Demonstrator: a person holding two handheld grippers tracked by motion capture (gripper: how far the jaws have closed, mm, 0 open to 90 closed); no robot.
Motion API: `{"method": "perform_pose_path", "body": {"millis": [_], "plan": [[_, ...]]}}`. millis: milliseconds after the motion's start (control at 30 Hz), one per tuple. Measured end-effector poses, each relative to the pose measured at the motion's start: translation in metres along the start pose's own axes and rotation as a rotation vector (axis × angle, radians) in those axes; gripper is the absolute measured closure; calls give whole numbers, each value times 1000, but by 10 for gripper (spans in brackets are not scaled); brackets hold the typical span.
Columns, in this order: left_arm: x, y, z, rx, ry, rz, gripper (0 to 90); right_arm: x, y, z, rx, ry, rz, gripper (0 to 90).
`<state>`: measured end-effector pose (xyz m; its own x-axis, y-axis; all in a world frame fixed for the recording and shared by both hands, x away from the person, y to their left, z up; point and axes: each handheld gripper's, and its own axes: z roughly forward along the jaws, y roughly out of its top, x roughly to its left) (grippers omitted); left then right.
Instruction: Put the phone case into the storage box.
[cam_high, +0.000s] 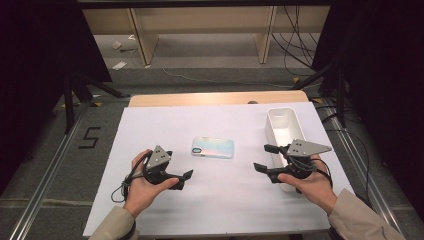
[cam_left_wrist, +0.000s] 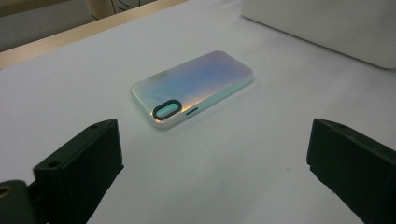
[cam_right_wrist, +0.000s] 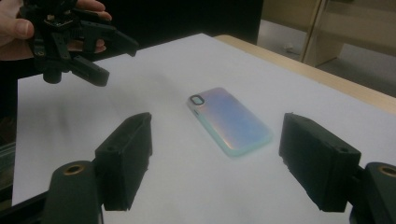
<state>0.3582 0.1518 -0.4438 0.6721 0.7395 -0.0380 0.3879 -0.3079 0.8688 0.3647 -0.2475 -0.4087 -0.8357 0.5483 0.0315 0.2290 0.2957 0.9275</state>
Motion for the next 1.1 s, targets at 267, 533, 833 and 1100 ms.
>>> {"method": "perform_pose_path", "body": {"millis": [267, 533, 833, 1100], "plan": [[0, 0, 0, -1, 4, -2, 30, 1, 0, 1, 19, -22, -3, 376], [-1, 1, 1, 1, 6, 3, 36, 9, 13, 10, 46, -92, -50, 716], [-1, 0, 1, -2, 7, -2, 41, 9, 28, 36, 75, -140, -20, 900], [0, 0, 2, -2, 8, -1, 44, 3, 38, 72, 139, -179, 22, 900]]}}
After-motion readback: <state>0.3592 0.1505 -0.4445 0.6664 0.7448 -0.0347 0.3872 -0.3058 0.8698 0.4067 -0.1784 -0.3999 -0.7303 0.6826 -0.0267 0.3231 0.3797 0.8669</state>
